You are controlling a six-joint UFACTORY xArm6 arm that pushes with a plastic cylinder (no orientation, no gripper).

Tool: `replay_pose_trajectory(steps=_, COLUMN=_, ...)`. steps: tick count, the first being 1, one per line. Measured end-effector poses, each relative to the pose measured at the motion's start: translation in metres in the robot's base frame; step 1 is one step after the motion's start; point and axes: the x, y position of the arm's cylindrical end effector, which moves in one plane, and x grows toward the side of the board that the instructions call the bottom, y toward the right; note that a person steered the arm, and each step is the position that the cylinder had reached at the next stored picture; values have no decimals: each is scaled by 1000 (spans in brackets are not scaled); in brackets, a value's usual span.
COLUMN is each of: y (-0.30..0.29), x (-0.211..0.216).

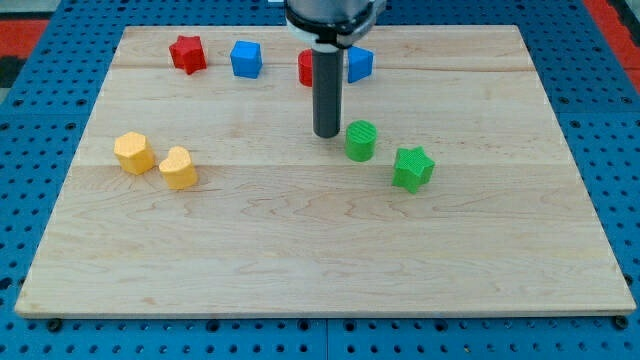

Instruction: Move the blue cube into the blue triangle

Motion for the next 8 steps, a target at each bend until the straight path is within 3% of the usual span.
replay_pose_trajectory(steps=1, y=42, x=21)
replay_pose_trajectory(steps=2, y=42, x=28)
replay_pose_trajectory(steps=3, y=34, x=-24)
replay_pose_trajectory(steps=4, y=-22, x=-61)
replay_pose_trajectory(steps=5, y=-19, x=-54)
replay_pose_trajectory(steps=6, y=-60, x=-57)
replay_pose_trajectory(steps=7, y=-87, x=-113)
replay_pose_trajectory(steps=8, y=-57, x=-143)
